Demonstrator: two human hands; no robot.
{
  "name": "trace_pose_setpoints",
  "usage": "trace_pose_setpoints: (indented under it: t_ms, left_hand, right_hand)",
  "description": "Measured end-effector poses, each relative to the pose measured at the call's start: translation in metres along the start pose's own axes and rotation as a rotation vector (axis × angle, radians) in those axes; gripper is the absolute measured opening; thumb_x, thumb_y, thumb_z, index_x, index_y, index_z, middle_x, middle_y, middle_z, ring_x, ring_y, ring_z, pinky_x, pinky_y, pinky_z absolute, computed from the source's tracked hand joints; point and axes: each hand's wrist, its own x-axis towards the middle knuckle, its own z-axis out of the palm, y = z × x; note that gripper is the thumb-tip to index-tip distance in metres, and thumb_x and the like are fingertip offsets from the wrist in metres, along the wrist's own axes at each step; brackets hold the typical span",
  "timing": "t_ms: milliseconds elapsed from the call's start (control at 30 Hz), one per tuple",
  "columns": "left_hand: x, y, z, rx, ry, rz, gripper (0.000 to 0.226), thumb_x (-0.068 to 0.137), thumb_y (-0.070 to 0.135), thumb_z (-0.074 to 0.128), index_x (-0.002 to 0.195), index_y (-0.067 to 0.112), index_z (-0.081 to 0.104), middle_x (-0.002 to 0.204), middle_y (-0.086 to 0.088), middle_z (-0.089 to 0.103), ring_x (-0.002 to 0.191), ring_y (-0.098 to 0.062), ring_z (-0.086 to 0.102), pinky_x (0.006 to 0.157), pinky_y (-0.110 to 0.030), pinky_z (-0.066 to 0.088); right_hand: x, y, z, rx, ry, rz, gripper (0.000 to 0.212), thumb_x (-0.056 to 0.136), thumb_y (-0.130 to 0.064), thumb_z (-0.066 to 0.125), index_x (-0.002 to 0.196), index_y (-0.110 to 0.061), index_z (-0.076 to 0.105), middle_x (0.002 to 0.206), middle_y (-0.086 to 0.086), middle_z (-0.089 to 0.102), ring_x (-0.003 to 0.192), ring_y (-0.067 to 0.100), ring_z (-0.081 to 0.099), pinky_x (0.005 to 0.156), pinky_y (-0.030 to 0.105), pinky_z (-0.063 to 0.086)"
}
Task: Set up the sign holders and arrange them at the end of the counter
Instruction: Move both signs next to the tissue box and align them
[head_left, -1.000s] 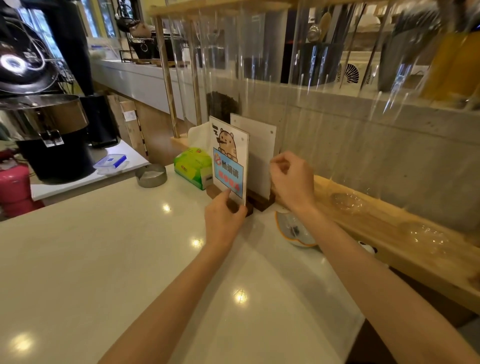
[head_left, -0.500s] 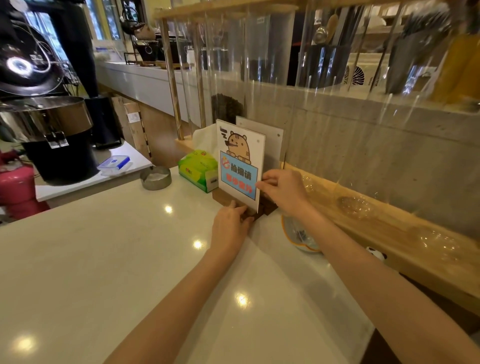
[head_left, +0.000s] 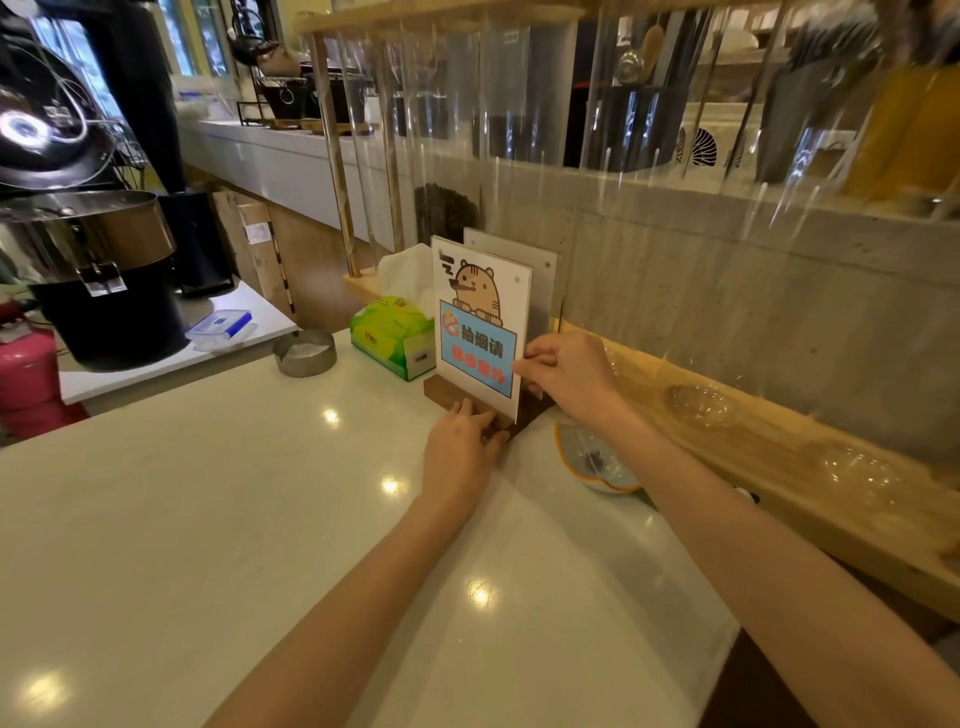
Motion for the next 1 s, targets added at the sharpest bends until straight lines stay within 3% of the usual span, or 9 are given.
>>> trace_pose_setpoints:
  t_ms: [233,400,667,800,867,933,1000]
  left_hand:
    - [0.0,0.001,-0.001,-0.017,-0.009,-0.009,0.033,0.083,0.021,0.057,0.115,0.014,0.057,0.115,-0.013,0.057,0.108,-0.025,0.05,0.093,-0.036,0.046]
    - [0.001,0.0,0.0,-0.022,-0.008,-0.023,0.033,0.083,0.021,0.056,0.116,0.014,0.057,0.116,-0.013,0.056,0.11,-0.025,0.049,0.094,-0.036,0.044]
    - [0.0,0.0,0.003,-0.007,-0.025,-0.044,0.035,0.084,0.023,0.055,0.119,0.015,0.054,0.121,-0.013,0.054,0.113,-0.025,0.048,0.098,-0.037,0.042]
    - [0.003,-0.001,-0.001,-0.006,-0.025,-0.041,0.034,0.083,0.025,0.057,0.116,0.016,0.056,0.116,-0.011,0.057,0.108,-0.024,0.051,0.093,-0.037,0.047]
    - [0.006,-0.002,-0.005,-0.008,-0.02,-0.05,0.033,0.08,0.03,0.059,0.111,0.019,0.059,0.112,-0.007,0.059,0.101,-0.021,0.054,0.085,-0.036,0.051]
    - [0.006,-0.001,-0.005,-0.009,-0.002,-0.064,0.032,0.078,0.034,0.06,0.107,0.021,0.059,0.111,-0.003,0.06,0.097,-0.019,0.055,0.081,-0.035,0.053]
    - [0.006,0.002,-0.004,-0.006,0.045,-0.069,0.036,0.077,0.036,0.061,0.109,0.02,0.056,0.113,-0.003,0.06,0.097,-0.019,0.055,0.08,-0.034,0.052]
  right_hand:
    - [0.0,0.0,-0.002,0.029,-0.007,0.019,0.012,0.082,-0.012,0.063,0.09,-0.003,0.062,0.11,0.017,0.067,0.087,0.02,0.064,0.052,0.013,0.049]
    - [0.0,0.0,0.0,0.01,-0.002,0.02,0.01,0.083,-0.014,0.062,0.089,-0.006,0.062,0.11,0.015,0.067,0.085,0.017,0.063,0.047,0.007,0.045]
    - [0.001,0.003,0.002,-0.022,0.006,-0.002,0.009,0.082,-0.014,0.063,0.089,-0.008,0.062,0.11,0.015,0.067,0.095,0.023,0.065,0.065,0.026,0.056]
    - [0.001,0.003,-0.001,-0.098,-0.029,-0.041,0.021,0.082,-0.017,0.063,0.101,-0.008,0.062,0.11,0.013,0.067,0.096,0.022,0.064,0.061,0.018,0.048]
    - [0.0,0.001,-0.007,-0.067,0.036,-0.073,0.028,0.083,-0.019,0.061,0.109,-0.009,0.059,0.103,0.011,0.069,0.086,0.017,0.066,0.061,0.02,0.051]
    - [-0.003,-0.001,-0.014,0.055,0.228,-0.125,0.024,0.086,-0.016,0.056,0.11,-0.01,0.059,0.089,0.006,0.068,0.068,0.002,0.064,0.062,0.021,0.055]
    - [-0.002,0.0,-0.021,0.114,0.448,-0.166,0.018,0.087,-0.012,0.054,0.104,-0.011,0.06,0.084,0.004,0.067,0.062,-0.002,0.062,0.058,0.013,0.052]
